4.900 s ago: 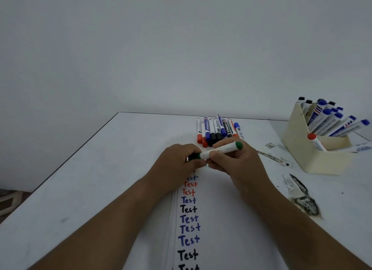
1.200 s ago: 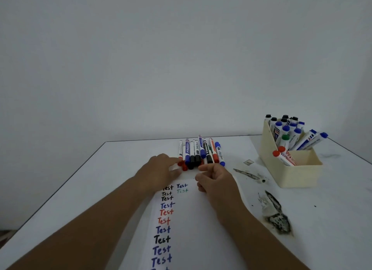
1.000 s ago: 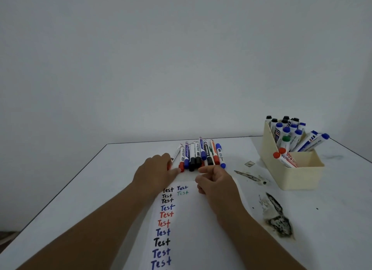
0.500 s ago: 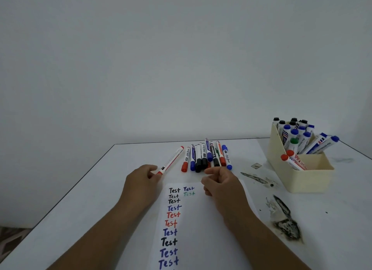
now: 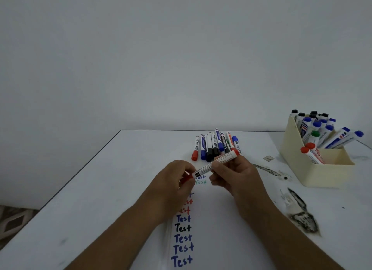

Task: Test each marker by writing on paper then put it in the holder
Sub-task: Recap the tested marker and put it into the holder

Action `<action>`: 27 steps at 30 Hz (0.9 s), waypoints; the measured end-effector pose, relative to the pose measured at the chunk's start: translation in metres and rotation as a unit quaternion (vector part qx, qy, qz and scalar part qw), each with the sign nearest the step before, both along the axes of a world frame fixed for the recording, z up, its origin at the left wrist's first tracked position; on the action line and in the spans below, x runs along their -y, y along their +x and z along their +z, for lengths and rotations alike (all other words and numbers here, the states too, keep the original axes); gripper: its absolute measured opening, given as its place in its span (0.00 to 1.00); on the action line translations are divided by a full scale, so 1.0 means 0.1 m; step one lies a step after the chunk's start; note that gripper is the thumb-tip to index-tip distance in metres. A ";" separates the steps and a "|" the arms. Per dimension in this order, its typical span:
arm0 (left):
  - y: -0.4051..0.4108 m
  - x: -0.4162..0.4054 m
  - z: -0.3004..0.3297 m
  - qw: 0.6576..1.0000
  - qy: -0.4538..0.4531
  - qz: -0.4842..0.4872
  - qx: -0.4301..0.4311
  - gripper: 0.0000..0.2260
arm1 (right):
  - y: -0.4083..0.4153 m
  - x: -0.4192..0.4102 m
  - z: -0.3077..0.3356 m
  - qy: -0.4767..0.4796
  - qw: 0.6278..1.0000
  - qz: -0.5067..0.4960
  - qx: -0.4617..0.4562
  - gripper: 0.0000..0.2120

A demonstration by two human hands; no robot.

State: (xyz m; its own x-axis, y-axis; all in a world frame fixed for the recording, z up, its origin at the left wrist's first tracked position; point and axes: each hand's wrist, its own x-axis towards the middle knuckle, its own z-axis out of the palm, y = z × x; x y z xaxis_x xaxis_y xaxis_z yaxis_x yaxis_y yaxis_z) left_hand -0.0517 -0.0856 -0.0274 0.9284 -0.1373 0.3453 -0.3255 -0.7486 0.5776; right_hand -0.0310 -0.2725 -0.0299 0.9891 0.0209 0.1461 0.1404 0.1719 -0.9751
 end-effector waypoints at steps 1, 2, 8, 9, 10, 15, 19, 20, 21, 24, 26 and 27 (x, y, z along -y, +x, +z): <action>0.00 0.00 0.01 1.000 0.005 -0.018 -0.010 0.05 | -0.01 -0.01 0.00 0.000 1.000 0.010 0.001 0.06; 0.01 0.01 0.01 0.999 0.016 -0.037 -0.016 0.05 | -0.02 -0.02 0.00 -0.003 1.000 0.020 0.001 0.06; 0.04 -0.05 -0.03 0.993 0.088 -0.077 -0.018 0.08 | -0.08 -0.10 0.02 0.005 0.999 0.034 0.007 0.07; 0.05 -0.06 -0.03 0.993 0.086 -0.075 -0.015 0.09 | -0.09 -0.11 0.02 0.010 0.999 0.031 0.010 0.07; 0.05 -0.07 -0.02 0.994 0.082 -0.075 -0.010 0.09 | -0.10 -0.12 0.03 0.016 0.999 0.026 0.013 0.07; 0.07 -0.06 -0.01 0.993 0.075 -0.083 0.040 0.13 | -0.09 -0.15 0.04 0.037 0.999 -0.007 0.027 0.06; 0.09 -0.06 0.00 0.995 0.055 -0.069 0.039 0.16 | -0.08 -0.15 0.04 0.042 0.999 -0.017 0.028 0.06; 0.11 -0.09 0.01 0.996 0.048 -0.061 0.041 0.17 | -0.08 -0.15 0.04 0.045 0.998 -0.017 0.028 0.05; 0.12 -0.12 0.02 0.996 0.047 -0.058 0.044 0.18 | -0.08 -0.15 0.03 0.046 0.998 -0.016 0.028 0.05; 0.11 -0.22 0.02 0.997 0.049 -0.058 0.006 0.26 | -0.09 -0.15 0.03 0.052 0.998 -0.008 0.021 0.06; 0.12 -0.30 0.02 0.996 0.066 -0.047 -0.042 0.38 | -0.05 -0.13 0.02 0.065 0.998 -0.021 0.002 0.05; 0.14 -0.35 0.01 0.994 0.089 -0.035 -0.058 0.42 | -0.03 -0.11 0.01 0.069 0.997 -0.032 -0.011 0.05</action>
State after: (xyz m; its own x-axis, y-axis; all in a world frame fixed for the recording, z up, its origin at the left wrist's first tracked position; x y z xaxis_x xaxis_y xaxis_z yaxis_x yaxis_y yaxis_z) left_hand -0.0375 -0.0510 -0.0263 0.9466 -0.2522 0.2010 -0.3194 -0.8197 0.4754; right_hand -0.0336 -0.2611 -0.0288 0.9906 -0.0604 0.1223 0.1348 0.2953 -0.9458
